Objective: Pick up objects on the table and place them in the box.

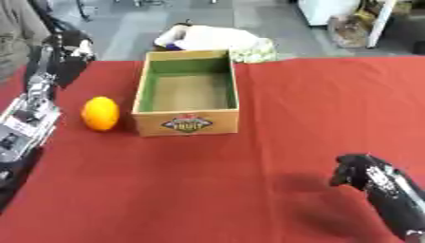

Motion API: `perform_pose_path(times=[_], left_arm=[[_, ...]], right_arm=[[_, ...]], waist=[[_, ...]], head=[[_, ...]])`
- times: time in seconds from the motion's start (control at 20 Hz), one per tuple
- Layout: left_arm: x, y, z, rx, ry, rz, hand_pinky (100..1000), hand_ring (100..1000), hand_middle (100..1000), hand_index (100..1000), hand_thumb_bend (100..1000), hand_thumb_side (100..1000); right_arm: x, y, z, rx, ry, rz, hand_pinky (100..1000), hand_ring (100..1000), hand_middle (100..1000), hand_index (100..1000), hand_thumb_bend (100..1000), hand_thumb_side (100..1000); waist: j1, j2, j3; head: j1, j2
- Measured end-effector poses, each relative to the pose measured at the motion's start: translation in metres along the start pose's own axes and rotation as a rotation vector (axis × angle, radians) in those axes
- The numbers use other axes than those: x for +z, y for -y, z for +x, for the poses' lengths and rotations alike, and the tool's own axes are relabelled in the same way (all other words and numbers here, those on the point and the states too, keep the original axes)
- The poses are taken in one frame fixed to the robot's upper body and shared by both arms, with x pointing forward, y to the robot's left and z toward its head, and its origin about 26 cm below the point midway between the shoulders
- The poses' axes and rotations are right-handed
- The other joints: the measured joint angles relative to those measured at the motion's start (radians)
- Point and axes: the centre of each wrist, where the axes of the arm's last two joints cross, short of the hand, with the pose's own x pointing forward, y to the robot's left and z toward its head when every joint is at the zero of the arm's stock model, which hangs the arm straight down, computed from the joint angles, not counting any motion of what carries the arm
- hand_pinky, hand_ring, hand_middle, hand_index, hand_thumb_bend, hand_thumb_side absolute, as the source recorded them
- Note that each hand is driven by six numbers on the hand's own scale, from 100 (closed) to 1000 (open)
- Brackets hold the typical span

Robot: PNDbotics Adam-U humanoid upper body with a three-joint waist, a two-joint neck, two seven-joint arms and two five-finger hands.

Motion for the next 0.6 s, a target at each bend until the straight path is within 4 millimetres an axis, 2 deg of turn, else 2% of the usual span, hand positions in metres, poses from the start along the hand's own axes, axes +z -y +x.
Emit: perform_pose_path(times=[0.05,0.1,0.15,0.2,0.25,0.3,0.6], left_arm=[[-0.001,0.000,0.000,-0.039,-0.009,-0.018,708,738,753,855,100,262],[-0.002,0.000,-0.002,-0.078,-0.022,-0.035,727,750,766,860,194,205],[-0.003,0.001,-0.003,-0.118,-0.038,-0.050,730,751,768,861,219,196],[-0.004,0.001,-0.006,-0.156,-0.057,-0.065,745,758,775,860,300,213],[-0.005,0.001,-0.008,-0.191,-0.077,-0.079,746,758,775,859,306,215],[-0.006,0.001,-0.010,-0.225,-0.098,-0.092,753,760,777,859,358,229],[-0.007,0.005,-0.019,-0.374,-0.208,-0.161,763,759,769,855,420,270]], right_arm=[[0.000,0.000,0.000,0.000,0.000,0.001,607,554,532,707,100,705],[0.000,0.000,0.000,0.000,-0.001,0.001,607,554,532,707,100,705],[0.000,0.000,0.000,-0.001,-0.001,0.002,607,554,532,707,100,705],[0.000,0.000,0.000,-0.001,-0.001,0.002,607,554,532,707,100,705],[0.000,0.000,0.000,-0.001,-0.001,0.002,607,554,532,707,100,705],[0.000,0.000,0.000,-0.001,-0.001,0.003,607,554,532,707,100,705],[-0.001,-0.001,0.000,-0.002,-0.002,0.008,607,555,532,707,100,704]], waist=[[0.000,0.000,-0.001],[0.001,0.000,-0.002],[0.000,0.000,-0.004],[0.000,0.000,-0.005],[0.001,0.000,-0.005],[0.001,0.000,-0.005],[0.003,0.000,-0.007]], head=[[0.000,0.000],[0.000,0.000],[0.000,0.000],[0.000,0.000],[0.000,0.000],[0.000,0.000],[0.000,-0.001]])
